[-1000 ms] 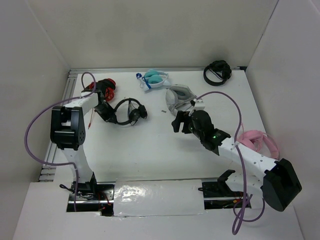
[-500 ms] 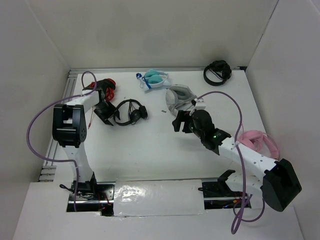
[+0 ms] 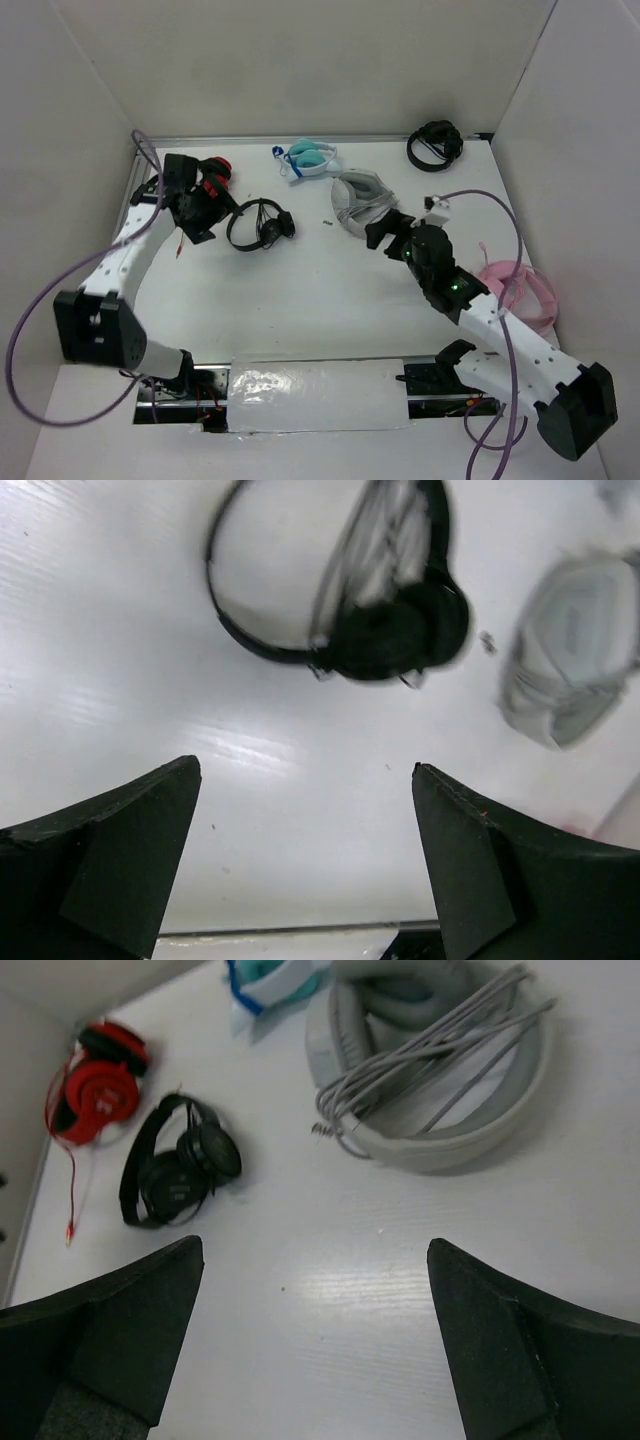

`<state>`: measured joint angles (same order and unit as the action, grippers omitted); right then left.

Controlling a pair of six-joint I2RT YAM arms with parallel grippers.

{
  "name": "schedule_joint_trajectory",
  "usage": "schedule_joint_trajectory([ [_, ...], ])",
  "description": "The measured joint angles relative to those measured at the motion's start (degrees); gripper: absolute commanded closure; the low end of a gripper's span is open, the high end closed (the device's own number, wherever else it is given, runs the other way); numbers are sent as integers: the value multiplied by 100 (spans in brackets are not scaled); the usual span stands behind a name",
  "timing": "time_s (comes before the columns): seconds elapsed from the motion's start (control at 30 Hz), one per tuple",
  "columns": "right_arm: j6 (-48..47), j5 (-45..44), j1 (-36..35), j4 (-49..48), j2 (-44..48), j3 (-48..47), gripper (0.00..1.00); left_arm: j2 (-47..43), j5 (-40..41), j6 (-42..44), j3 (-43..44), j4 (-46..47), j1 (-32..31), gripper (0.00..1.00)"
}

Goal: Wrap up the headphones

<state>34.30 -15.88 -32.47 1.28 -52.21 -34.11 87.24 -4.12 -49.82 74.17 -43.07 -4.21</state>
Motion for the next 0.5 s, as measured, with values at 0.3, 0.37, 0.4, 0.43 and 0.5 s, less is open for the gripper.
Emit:
schedule_joint_trajectory([
  [0.3, 1510, -2352, 380, 2282, 859, -625, 0, -3320, 151, -286, -1154, -116, -372, 1],
  [0.37, 1875, -2879, 387, 2883, 973, -765, 0, -3742, 157, -361, -1447, -216, -385, 1],
  [0.4, 2020, -3091, 389, 3115, 1078, -793, 0, -3941, 175, -446, -1593, -282, -402, 1],
  [0.43, 2133, -3250, 389, 3285, 1200, -798, 0, -4074, 197, -481, -1714, -328, -422, 1],
  [0.5, 2297, -3528, 391, 3591, 1589, -791, 0, -4280, 214, -570, -1915, -404, -459, 1],
])
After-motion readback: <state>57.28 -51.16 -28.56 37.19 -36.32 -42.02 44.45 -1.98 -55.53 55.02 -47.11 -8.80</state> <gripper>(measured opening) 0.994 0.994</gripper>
